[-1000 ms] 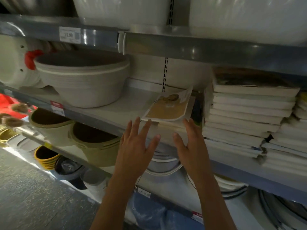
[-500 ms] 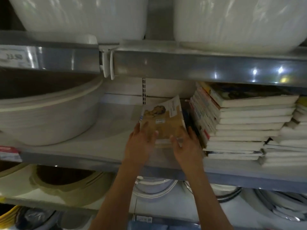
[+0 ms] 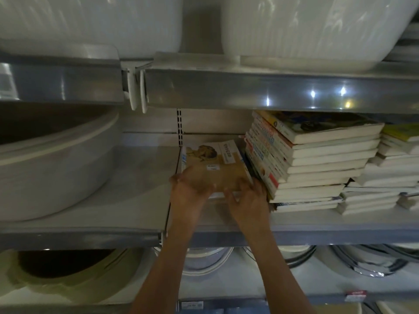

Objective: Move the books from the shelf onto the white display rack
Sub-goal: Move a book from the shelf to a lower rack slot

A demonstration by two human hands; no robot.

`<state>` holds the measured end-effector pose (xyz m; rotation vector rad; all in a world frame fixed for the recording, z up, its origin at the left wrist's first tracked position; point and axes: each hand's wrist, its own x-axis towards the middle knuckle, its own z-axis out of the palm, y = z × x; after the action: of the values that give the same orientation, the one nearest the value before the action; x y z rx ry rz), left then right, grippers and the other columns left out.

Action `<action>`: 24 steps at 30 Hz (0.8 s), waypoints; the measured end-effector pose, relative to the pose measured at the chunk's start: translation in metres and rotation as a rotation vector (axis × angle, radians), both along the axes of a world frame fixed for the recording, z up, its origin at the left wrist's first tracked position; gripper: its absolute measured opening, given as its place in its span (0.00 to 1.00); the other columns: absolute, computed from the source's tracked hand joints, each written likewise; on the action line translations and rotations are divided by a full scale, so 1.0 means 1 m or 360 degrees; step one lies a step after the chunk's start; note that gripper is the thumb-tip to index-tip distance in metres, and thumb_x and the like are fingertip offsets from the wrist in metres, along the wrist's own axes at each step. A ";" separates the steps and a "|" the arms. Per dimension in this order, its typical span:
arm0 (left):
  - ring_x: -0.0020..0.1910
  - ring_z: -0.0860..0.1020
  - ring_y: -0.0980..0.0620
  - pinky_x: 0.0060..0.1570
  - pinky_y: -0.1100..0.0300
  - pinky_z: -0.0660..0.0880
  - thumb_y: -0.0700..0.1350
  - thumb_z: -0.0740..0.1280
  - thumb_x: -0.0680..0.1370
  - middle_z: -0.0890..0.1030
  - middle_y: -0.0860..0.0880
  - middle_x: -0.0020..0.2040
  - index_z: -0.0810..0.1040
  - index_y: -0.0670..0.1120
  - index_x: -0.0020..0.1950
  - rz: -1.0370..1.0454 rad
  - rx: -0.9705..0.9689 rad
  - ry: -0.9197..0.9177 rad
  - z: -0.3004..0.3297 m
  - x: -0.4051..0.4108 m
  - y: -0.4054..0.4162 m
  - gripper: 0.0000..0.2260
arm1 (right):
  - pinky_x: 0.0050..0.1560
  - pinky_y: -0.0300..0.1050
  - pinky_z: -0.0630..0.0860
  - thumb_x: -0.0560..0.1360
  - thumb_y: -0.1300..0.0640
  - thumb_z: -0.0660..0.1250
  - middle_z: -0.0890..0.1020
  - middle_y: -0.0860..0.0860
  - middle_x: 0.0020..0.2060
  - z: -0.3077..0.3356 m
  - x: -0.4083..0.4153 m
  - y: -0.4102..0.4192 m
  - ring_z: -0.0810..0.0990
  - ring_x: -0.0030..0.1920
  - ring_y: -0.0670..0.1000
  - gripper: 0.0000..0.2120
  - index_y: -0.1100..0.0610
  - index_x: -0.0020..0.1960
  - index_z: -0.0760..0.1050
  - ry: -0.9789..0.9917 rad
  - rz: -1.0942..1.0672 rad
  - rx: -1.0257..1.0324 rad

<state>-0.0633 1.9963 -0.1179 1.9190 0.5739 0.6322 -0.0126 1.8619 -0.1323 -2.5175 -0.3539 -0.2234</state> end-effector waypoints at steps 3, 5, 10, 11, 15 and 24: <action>0.41 0.73 0.77 0.39 0.83 0.66 0.35 0.77 0.70 0.73 0.58 0.48 0.74 0.55 0.62 -0.0104 -0.0087 -0.0175 -0.002 0.001 -0.003 0.26 | 0.67 0.58 0.69 0.80 0.43 0.62 0.58 0.58 0.76 0.001 -0.003 0.000 0.58 0.76 0.61 0.25 0.53 0.73 0.68 0.0004 -0.0013 0.0010; 0.40 0.70 0.84 0.40 0.84 0.66 0.32 0.75 0.71 0.71 0.65 0.47 0.72 0.55 0.61 -0.0123 -0.0197 -0.0222 -0.005 0.002 -0.001 0.26 | 0.67 0.60 0.68 0.79 0.43 0.63 0.54 0.58 0.78 -0.002 -0.007 0.000 0.54 0.77 0.61 0.26 0.52 0.73 0.68 0.0012 -0.0024 0.0005; 0.46 0.77 0.75 0.45 0.76 0.73 0.38 0.79 0.69 0.77 0.67 0.50 0.72 0.50 0.70 -0.0175 -0.0277 -0.0180 -0.017 0.011 0.000 0.32 | 0.60 0.64 0.75 0.71 0.48 0.76 0.71 0.61 0.71 -0.016 -0.022 -0.002 0.69 0.68 0.69 0.21 0.56 0.59 0.81 -0.0476 -0.0040 -0.0030; 0.45 0.77 0.75 0.44 0.76 0.74 0.39 0.80 0.69 0.78 0.66 0.49 0.72 0.49 0.71 -0.0168 -0.0269 -0.0177 -0.019 0.013 0.001 0.33 | 0.61 0.64 0.74 0.71 0.48 0.75 0.75 0.60 0.68 -0.017 -0.022 -0.003 0.71 0.68 0.69 0.18 0.56 0.57 0.82 -0.0549 -0.0041 -0.0032; 0.38 0.75 0.78 0.37 0.80 0.70 0.42 0.79 0.70 0.76 0.67 0.45 0.73 0.48 0.67 -0.0160 -0.0301 -0.0175 -0.016 0.015 0.000 0.28 | 0.68 0.61 0.69 0.73 0.46 0.67 0.81 0.57 0.61 -0.016 -0.012 -0.009 0.70 0.70 0.65 0.17 0.56 0.52 0.84 -0.0691 -0.0066 0.0074; 0.40 0.76 0.76 0.39 0.79 0.70 0.39 0.78 0.71 0.77 0.64 0.46 0.74 0.55 0.60 -0.0148 -0.0392 -0.0200 -0.013 0.014 0.002 0.23 | 0.64 0.59 0.73 0.75 0.48 0.60 0.84 0.58 0.54 -0.024 -0.003 0.001 0.81 0.59 0.61 0.20 0.61 0.55 0.83 -0.0825 0.0111 0.0029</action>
<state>-0.0489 1.9986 -0.1305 1.6526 0.4573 0.5892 -0.0156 1.8624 -0.1560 -2.3946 -0.6357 -0.8516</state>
